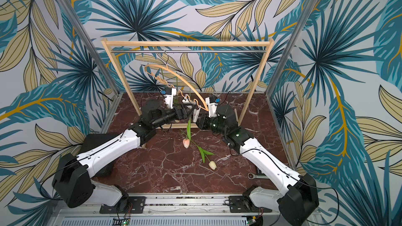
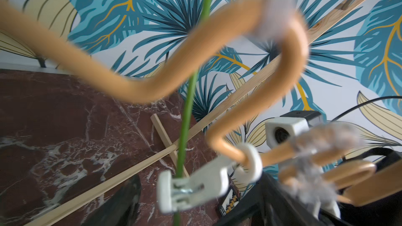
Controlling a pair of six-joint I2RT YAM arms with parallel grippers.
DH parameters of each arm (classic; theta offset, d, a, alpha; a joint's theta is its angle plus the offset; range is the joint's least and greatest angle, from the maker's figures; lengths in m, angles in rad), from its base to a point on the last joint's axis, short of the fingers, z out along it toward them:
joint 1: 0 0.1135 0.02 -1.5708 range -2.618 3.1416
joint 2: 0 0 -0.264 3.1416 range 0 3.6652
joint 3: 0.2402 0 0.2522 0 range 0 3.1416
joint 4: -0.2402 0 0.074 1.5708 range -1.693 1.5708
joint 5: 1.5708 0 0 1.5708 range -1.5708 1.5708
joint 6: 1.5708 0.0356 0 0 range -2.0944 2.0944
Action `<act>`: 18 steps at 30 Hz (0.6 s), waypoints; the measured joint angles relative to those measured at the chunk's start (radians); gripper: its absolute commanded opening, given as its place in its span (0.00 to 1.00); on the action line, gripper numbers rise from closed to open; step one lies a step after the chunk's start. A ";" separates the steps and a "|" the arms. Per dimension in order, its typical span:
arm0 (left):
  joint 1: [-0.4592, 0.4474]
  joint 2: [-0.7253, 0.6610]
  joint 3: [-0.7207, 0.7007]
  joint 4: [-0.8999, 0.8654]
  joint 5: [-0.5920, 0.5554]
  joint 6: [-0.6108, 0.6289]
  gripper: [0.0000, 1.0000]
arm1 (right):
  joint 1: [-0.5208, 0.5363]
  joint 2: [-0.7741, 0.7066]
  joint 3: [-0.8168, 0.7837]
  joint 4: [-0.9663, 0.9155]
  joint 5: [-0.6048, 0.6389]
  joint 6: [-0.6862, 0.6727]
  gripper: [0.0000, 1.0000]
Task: Dry the flowers on a clothes hanger
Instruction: Clamp the flower onto the hanger.
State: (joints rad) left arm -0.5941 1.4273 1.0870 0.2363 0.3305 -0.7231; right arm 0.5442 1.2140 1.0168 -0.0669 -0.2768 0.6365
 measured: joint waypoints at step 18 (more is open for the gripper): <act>0.002 -0.285 -0.215 -0.340 -0.113 0.111 0.86 | 0.043 -0.034 -0.256 -0.328 0.211 -0.053 0.38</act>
State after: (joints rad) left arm -0.5919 1.1423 0.8719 -0.1032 0.2180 -0.6121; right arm 0.5873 1.1805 0.7609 -0.3950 -0.0658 0.5831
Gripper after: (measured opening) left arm 0.862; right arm 0.374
